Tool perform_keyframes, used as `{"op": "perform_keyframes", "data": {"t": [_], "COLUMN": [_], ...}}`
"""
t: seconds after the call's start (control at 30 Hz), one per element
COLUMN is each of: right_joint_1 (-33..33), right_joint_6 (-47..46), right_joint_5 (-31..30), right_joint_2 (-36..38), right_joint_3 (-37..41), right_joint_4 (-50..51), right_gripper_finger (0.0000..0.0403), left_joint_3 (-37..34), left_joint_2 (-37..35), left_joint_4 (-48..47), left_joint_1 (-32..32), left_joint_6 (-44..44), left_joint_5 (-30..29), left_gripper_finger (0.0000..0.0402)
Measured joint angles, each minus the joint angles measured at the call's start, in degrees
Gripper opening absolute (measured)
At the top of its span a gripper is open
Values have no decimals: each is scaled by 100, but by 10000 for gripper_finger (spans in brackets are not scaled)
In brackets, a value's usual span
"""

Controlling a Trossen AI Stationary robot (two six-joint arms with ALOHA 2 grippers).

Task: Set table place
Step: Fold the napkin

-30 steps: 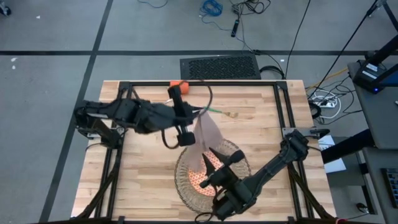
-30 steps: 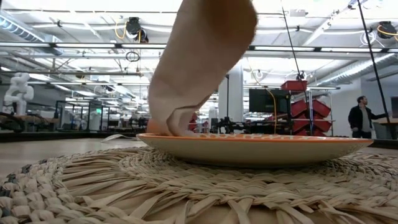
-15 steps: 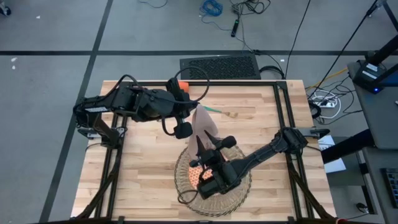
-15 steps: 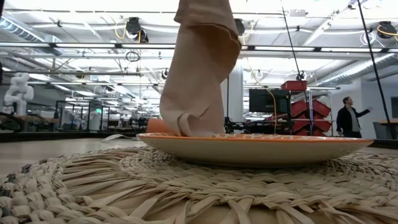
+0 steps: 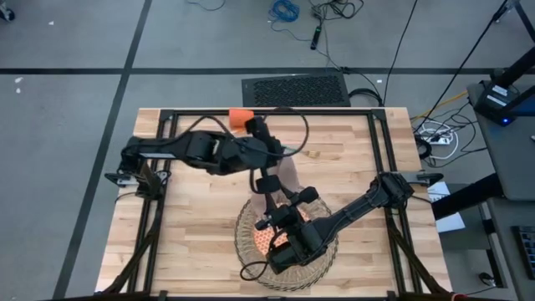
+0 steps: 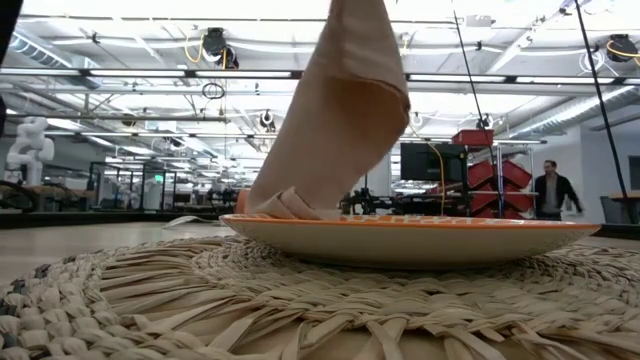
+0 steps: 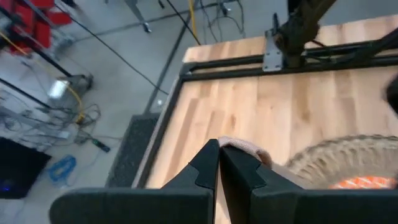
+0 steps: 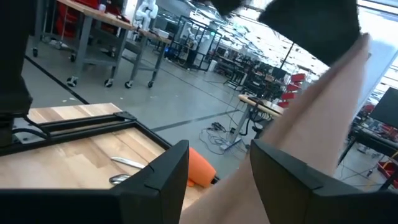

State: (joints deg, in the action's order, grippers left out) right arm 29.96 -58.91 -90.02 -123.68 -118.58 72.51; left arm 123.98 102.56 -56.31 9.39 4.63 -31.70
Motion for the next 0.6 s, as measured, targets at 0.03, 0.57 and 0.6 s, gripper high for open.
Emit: {"op": "perform_keyframes", "data": {"t": [0.03,0.57,0.6], "right_joint_1": [23,4,-19], "right_joint_6": [0,441,441], "right_joint_5": [0,8,9], "right_joint_2": [0,42,48], "right_joint_3": [0,0,0], "right_joint_4": [3,271,270], "right_gripper_finger": [160,115,113], "left_joint_3": [0,0,0], "left_joint_2": [28,44,44], "left_joint_4": [125,889,802], "left_joint_1": [-4,15,14], "left_joint_6": [49,536,574], "left_joint_5": [-54,-344,-429], "left_gripper_finger": [0,0,0]}}
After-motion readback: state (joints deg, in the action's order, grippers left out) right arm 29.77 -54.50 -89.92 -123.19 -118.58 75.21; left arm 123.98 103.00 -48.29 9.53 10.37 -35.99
